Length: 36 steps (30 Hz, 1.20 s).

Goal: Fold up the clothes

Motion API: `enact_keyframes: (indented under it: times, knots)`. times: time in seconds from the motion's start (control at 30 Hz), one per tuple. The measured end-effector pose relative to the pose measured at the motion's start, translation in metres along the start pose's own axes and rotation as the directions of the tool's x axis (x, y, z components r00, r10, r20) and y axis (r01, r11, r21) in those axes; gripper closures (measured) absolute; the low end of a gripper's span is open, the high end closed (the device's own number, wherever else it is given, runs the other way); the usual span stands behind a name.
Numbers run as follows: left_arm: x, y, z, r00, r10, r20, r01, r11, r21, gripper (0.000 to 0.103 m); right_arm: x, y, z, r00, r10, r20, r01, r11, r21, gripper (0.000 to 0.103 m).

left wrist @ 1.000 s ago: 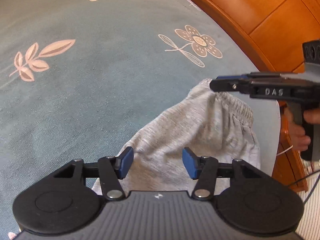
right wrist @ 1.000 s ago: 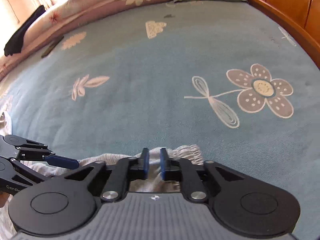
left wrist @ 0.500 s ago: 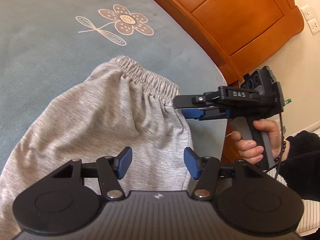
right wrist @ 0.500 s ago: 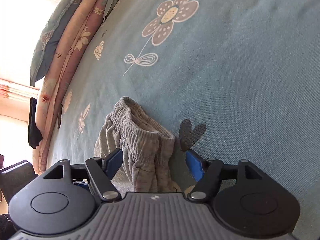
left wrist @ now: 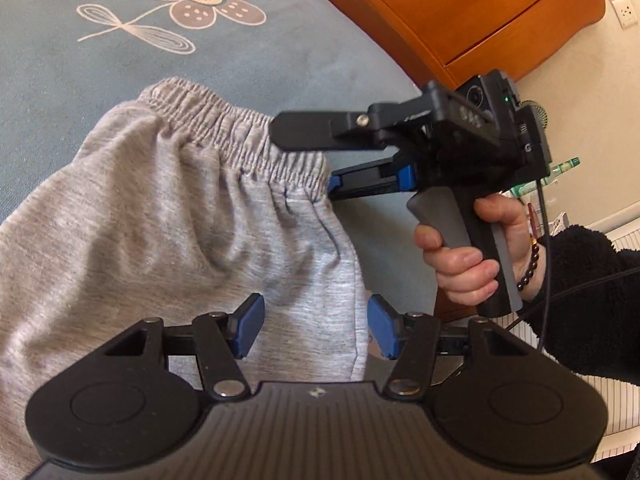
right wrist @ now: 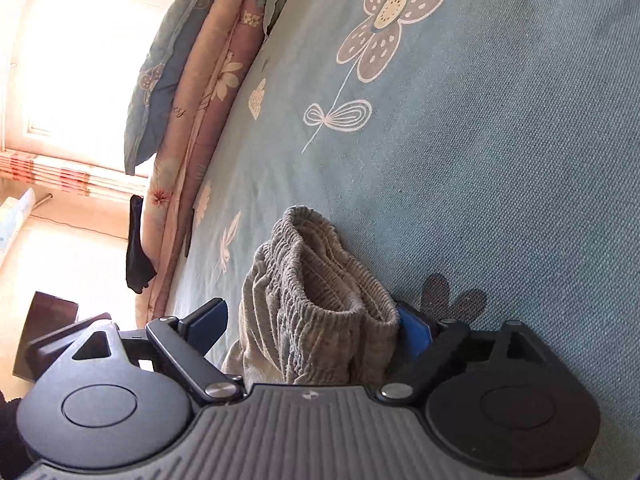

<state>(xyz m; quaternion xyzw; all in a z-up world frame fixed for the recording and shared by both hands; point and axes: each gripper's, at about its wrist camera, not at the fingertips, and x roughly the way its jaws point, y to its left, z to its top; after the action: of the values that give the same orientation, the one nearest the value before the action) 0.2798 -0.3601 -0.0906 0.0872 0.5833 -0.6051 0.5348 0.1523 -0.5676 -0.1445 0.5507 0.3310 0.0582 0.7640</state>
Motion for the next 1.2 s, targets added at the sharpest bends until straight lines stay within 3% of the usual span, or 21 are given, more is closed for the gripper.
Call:
enact_keyframes:
  times: [0.1,0.23,0.27,0.33,0.4,0.5,0.6,0.67,0.73,0.8,0.93,1.03,1.2]
  knots:
    - [0.003,0.008,-0.003,1.000,-0.012,-0.005,0.012,0.999,-0.038,0.046,0.012,-0.001,0.010,0.997,0.060,-0.048,-0.060,0.998,-0.001,0.010]
    - [0.002,0.009,-0.005,1.000,-0.017,0.001,0.017,0.999,-0.045,0.046,0.027,0.012,0.022,0.992,0.018,-0.126,-0.029,0.996,-0.088,0.012]
    - [0.001,0.009,-0.005,1.000,-0.012,0.004,0.012,0.999,-0.046,0.046,0.030,0.017,0.024,0.990,-0.013,-0.139,-0.003,0.993,-0.116,0.019]
    - [-0.008,0.005,-0.007,1.000,0.015,0.020,-0.014,0.999,-0.043,0.046,0.031,0.023,0.026,0.981,-0.111,-0.156,0.085,0.983,-0.163,0.064]
    - [-0.024,0.004,-0.013,0.996,0.058,0.069,-0.055,0.997,-0.045,0.046,0.022,0.028,0.029,0.976,-0.156,-0.151,0.132,0.978,-0.159,0.069]
    - [-0.048,0.013,-0.025,0.975,0.146,0.167,-0.127,0.985,-0.120,0.041,0.003,0.049,0.025,0.969,-0.227,-0.100,0.202,0.956,-0.213,0.072]
    - [-0.053,0.036,-0.033,0.957,0.192,0.218,-0.143,0.964,-0.223,0.040,-0.007,0.066,0.018,0.955,-0.287,-0.070,0.262,0.933,-0.248,0.072]
    - [-0.050,0.049,-0.035,0.954,0.198,0.225,-0.135,0.954,-0.266,0.040,-0.007,0.060,0.014,0.944,-0.320,-0.074,0.296,0.926,-0.233,0.072]
    - [-0.052,0.049,-0.035,0.954,0.195,0.229,-0.130,0.954,-0.268,0.040,-0.009,0.049,0.012,0.938,-0.333,-0.092,0.310,0.929,-0.201,0.064]
    - [-0.062,0.043,-0.037,0.956,0.188,0.227,-0.136,0.965,-0.225,0.040,-0.011,0.045,0.016,0.947,-0.309,-0.086,0.286,0.934,-0.212,0.058]
    - [-0.083,0.045,-0.058,0.959,0.172,0.225,-0.121,0.968,-0.221,0.040,-0.019,0.051,0.036,0.970,-0.240,-0.034,0.223,0.937,-0.270,0.035]
    - [-0.090,0.052,-0.071,0.954,0.211,0.212,-0.152,0.953,-0.263,0.040,0.000,0.051,0.056,0.977,-0.207,-0.058,0.180,0.935,-0.304,0.031]
    - [-0.104,0.066,-0.089,0.934,0.253,0.253,-0.154,0.921,-0.357,0.040,0.049,0.054,0.058,0.947,-0.272,-0.171,0.173,0.880,-0.442,0.029]
